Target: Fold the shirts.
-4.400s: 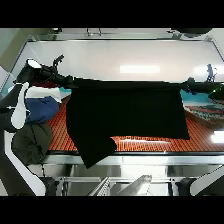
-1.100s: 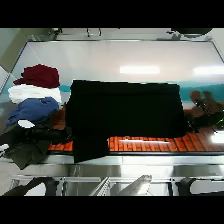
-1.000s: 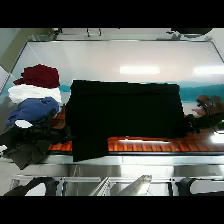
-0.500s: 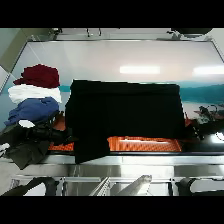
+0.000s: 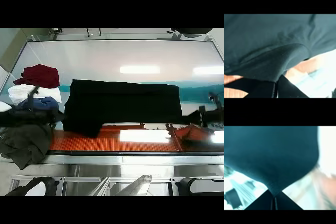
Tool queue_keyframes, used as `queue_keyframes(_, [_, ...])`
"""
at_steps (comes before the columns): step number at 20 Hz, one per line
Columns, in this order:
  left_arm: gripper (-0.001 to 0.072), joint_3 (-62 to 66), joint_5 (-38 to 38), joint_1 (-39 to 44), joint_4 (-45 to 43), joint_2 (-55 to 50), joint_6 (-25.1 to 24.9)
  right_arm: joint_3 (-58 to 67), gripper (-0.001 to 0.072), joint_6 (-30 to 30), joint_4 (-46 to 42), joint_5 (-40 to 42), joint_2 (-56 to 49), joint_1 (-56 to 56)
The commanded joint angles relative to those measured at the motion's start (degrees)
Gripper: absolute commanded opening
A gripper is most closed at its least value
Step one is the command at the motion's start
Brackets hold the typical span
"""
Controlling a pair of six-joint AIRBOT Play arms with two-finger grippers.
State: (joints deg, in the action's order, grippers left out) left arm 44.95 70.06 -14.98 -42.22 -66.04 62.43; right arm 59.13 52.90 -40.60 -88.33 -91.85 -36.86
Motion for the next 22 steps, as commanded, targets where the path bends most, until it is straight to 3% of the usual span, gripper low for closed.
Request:
queue_keyframes(1, [0.0021,10.54,2.01,0.74,-0.04,-4.28,-0.04,3.06,0.0023,0.26,10.45,1.14,0.76,1.68])
queue_keyframes(8, [0.0022,37.9,1.33,5.92,-0.11,-25.66,-0.9,4.31,0.0023,0.2,16.06,19.12,-3.06,6.36])
queue_keyframes(13, [0.0023,55.12,2.23,8.37,-0.22,-41.38,-0.15,7.96,0.0024,-3.76,23.47,22.97,-9.68,8.68])
queue_keyframes(20, [0.0017,69.29,7.87,8.33,-0.22,-56.06,1.07,12.02,0.0032,-7.19,23.74,25.42,-14.64,10.4])
queue_keyframes(21, [0.0084,70.86,7.96,8.28,-0.24,-57.05,1.07,12.02,0.0137,-7.61,23.71,25.38,-14.64,10.36])
queue_keyframes(22, [0.037,72.41,7.87,8.26,-0.24,-57.68,1.07,12.02,0.0244,-8.04,23.71,25.11,-14.62,10.12])
